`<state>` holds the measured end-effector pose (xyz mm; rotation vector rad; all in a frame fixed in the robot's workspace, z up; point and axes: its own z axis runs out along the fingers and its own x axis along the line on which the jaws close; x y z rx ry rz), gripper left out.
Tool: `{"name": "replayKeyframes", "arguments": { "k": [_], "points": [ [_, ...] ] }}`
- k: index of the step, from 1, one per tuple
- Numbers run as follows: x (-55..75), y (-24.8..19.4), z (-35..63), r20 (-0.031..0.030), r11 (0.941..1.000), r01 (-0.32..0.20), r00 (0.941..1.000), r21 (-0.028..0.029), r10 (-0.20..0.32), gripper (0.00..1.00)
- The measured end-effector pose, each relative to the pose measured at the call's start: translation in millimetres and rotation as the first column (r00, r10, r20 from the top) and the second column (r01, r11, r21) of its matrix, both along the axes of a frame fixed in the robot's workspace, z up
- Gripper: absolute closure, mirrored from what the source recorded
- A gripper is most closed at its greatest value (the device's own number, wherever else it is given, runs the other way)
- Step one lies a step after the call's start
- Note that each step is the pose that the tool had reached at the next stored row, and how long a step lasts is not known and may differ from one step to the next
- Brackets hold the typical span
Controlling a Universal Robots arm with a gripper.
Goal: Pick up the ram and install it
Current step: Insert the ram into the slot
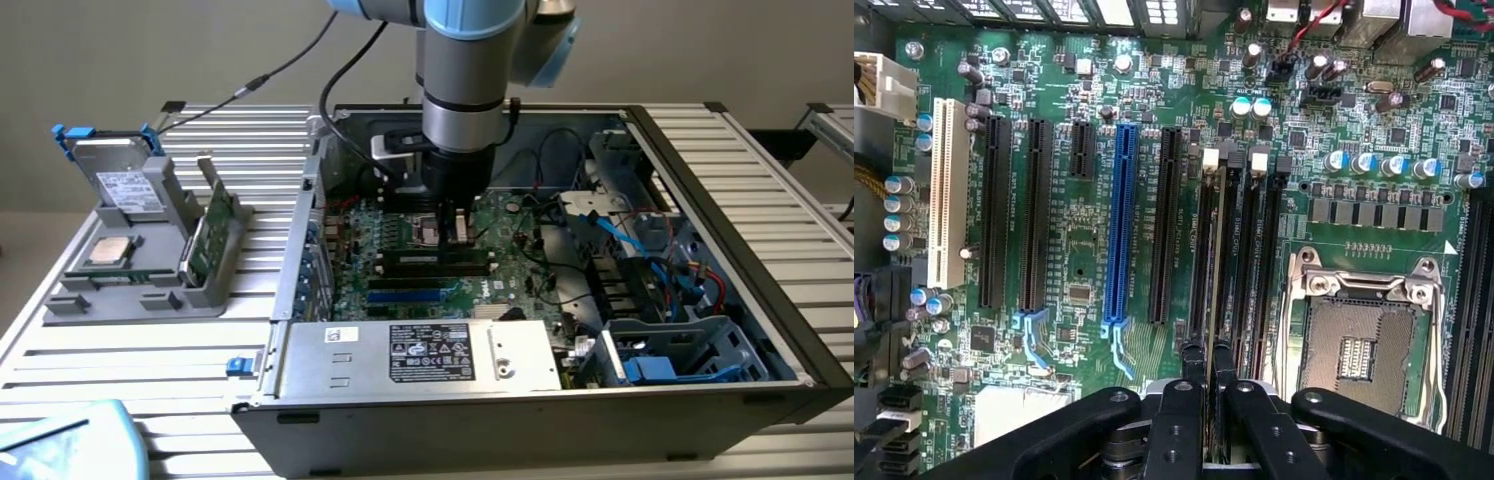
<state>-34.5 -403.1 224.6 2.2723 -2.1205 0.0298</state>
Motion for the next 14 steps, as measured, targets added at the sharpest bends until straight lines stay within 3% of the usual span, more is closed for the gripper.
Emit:
{"name": "replayKeyframes", "arguments": {
  "k": [14],
  "points": [
    [1.9, -1.8, 1.4, 0.0000, 1.0000, -0.001, 1.0000, -0.0001, 0.001, 0.86]
  ]
}}
